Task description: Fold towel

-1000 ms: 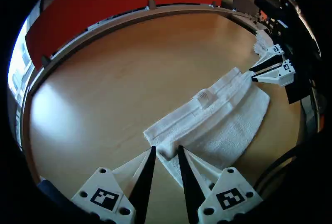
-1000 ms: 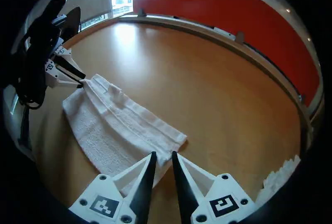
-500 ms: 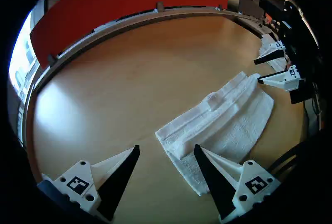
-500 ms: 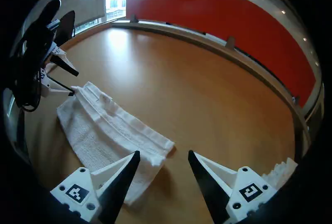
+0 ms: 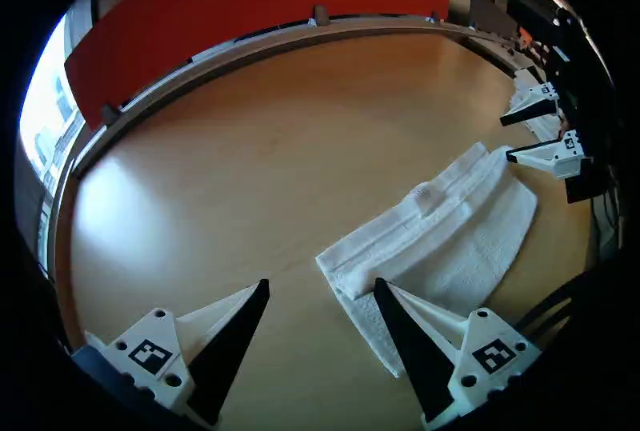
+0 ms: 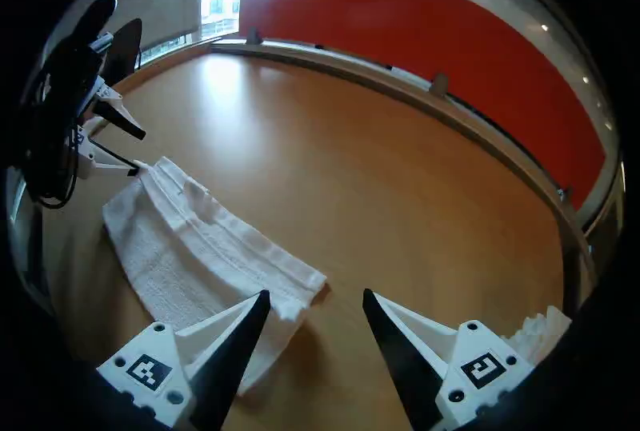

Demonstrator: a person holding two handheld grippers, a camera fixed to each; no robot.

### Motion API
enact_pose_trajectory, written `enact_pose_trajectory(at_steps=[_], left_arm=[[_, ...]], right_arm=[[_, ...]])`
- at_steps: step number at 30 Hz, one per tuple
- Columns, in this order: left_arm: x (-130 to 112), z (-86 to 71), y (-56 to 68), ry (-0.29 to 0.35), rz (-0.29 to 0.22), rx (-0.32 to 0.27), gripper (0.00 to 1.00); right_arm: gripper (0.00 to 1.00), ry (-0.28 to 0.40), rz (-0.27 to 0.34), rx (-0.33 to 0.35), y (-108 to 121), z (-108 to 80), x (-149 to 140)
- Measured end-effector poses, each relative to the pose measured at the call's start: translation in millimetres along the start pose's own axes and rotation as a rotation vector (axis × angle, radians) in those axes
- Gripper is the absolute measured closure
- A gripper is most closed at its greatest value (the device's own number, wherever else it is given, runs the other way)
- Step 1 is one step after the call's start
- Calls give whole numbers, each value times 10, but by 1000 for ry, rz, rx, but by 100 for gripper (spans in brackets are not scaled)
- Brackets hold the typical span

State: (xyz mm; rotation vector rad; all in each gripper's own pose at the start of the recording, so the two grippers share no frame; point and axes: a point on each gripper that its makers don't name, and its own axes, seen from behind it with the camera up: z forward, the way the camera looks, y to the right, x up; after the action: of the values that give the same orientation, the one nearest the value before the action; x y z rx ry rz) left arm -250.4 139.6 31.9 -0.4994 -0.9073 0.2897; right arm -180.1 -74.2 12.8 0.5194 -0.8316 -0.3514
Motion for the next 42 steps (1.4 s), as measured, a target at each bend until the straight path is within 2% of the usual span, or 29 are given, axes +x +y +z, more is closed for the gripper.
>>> enact_pose_trajectory(at_steps=[11,27,42], left_arm=[[39,-15,-102,12,-24,24,3],[49,-47,-139,18,-35,38,3],[-202,-290,-78,26,-74,45,3]], right_arm=[[10,13,0,-8,37,-20,53],[11,32,-6,-7,-14,-88,127],[10,34,10,0,-184,-289,-4]])
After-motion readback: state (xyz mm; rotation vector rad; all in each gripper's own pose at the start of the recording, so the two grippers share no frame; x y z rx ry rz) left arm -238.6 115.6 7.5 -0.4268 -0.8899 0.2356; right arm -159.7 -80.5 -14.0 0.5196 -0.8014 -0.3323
